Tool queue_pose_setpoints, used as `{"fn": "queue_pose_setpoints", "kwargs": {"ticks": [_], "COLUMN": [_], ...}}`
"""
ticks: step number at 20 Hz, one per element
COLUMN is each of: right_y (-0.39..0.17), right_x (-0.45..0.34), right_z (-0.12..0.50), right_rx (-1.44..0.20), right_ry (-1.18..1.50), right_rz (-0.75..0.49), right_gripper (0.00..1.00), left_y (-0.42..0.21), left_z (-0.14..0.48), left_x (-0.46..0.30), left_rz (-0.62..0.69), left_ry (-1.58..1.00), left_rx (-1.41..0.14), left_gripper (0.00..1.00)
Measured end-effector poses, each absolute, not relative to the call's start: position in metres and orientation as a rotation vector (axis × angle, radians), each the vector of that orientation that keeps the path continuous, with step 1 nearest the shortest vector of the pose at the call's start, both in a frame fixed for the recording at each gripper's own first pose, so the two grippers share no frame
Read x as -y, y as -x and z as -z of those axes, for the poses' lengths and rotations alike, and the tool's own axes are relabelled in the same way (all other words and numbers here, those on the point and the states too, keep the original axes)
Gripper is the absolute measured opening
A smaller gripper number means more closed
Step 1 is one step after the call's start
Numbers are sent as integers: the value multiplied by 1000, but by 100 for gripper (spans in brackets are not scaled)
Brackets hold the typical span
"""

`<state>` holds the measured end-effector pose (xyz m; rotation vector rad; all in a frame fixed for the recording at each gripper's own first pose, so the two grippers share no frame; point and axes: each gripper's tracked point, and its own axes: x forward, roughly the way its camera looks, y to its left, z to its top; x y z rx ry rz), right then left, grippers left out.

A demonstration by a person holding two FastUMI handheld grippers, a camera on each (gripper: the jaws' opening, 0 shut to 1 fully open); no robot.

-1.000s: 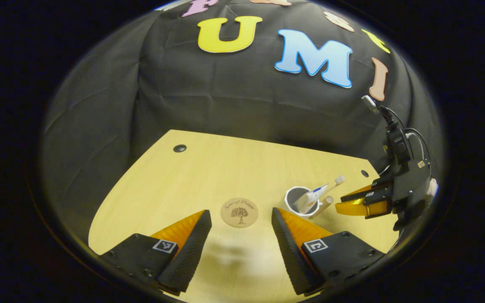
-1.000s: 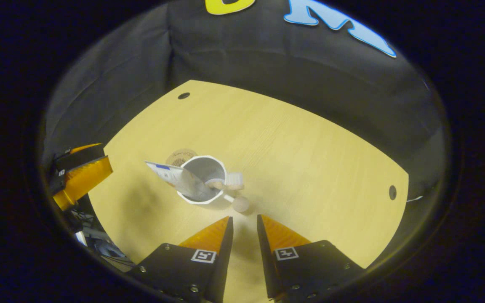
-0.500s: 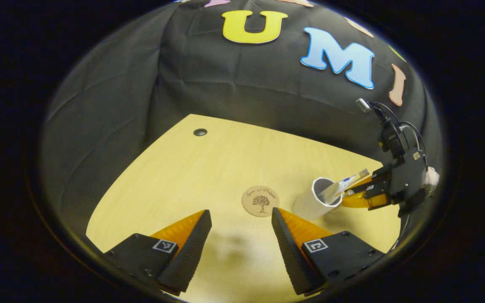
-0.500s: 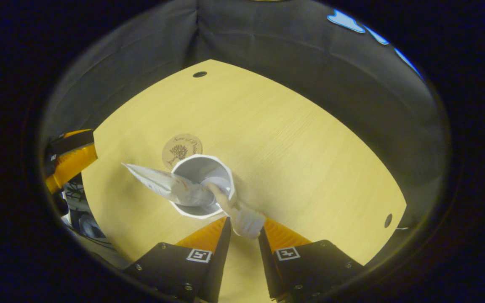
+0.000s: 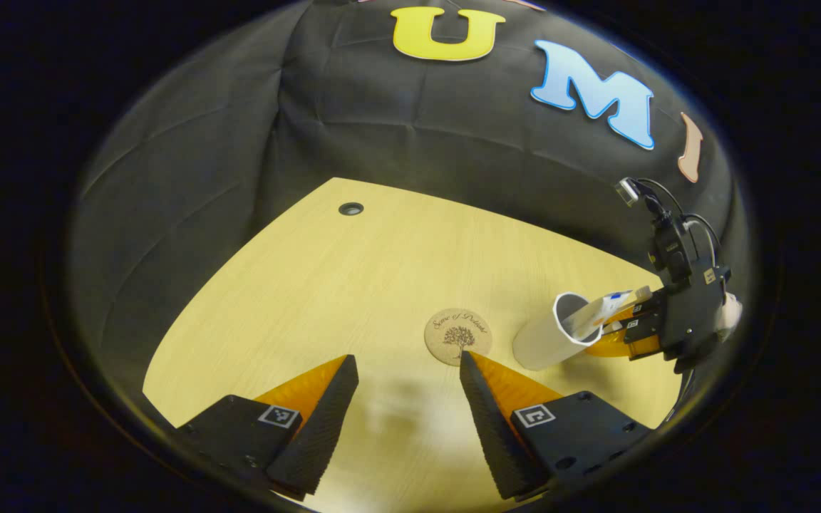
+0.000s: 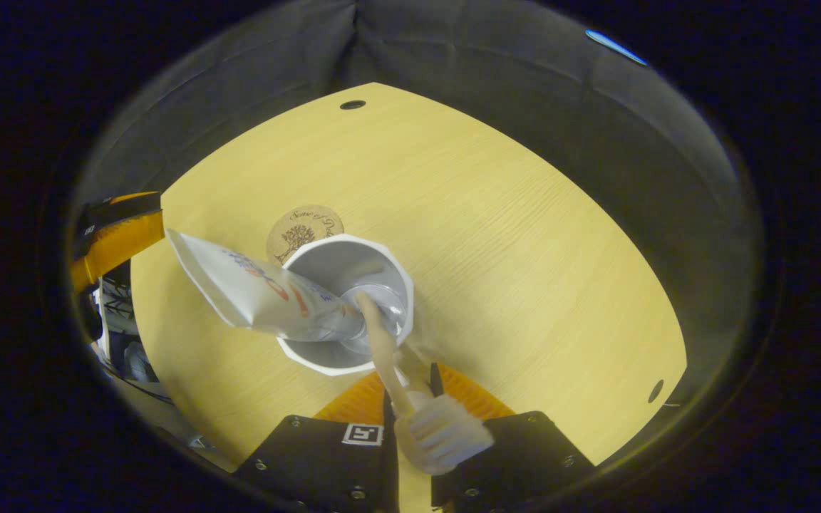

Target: Put the toothbrush and toothpaste on the desktop into the cup, then pick up the cup and place it on the coaster on the desktop.

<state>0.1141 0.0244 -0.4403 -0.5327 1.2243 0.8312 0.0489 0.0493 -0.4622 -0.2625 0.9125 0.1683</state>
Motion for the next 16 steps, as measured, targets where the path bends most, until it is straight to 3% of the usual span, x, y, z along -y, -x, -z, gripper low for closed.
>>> {"fn": "queue_pose_setpoints", "kwargs": {"ticks": [6, 7, 8, 9, 12, 13, 16], "right_y": [-116, -114, -114, -112, -108, -105, -98], "right_x": [-40, -48, -50, -51, -55, -55, -62], "right_z": [432, 432, 436, 435, 434, 434, 432], "right_rx": [-1172, -1168, -1158, -1162, -1128, -1117, -1081], "right_ry": [440, 417, 399, 394, 377, 371, 329], "right_rz": [-774, -770, -746, -734, -708, -707, -709], "right_gripper": [14, 18, 18, 11, 7, 11, 11], "left_y": [-34, -31, -31, -28, -23, -19, -17], "left_z": [458, 457, 460, 460, 459, 458, 459], "left_x": [-54, -58, -63, -70, -83, -87, -91], "left_rz": [-167, -170, -173, -178, -185, -186, -179], "left_ry": [268, 268, 267, 267, 267, 264, 258], "left_rx": [-912, -912, -912, -911, -914, -913, -912], "left_gripper": [94, 94, 98, 98, 98, 97, 94]}}
